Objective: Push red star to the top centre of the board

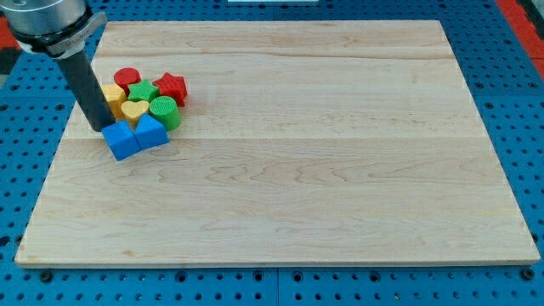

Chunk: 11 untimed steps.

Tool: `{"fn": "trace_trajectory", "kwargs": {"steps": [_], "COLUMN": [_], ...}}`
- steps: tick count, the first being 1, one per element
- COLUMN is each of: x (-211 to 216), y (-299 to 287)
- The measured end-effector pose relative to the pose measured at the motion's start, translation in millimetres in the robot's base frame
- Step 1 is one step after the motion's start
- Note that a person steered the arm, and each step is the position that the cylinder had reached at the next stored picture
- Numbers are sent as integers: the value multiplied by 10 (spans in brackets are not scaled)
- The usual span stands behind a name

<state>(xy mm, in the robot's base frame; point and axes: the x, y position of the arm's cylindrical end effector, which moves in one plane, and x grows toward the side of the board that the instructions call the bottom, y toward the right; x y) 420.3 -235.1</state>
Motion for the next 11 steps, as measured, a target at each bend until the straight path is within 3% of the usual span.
{"fn": "trace_trajectory", "kwargs": {"steps": [4, 8, 11], "x": [-780, -936, -1636], "y": [614, 2121, 2126]}}
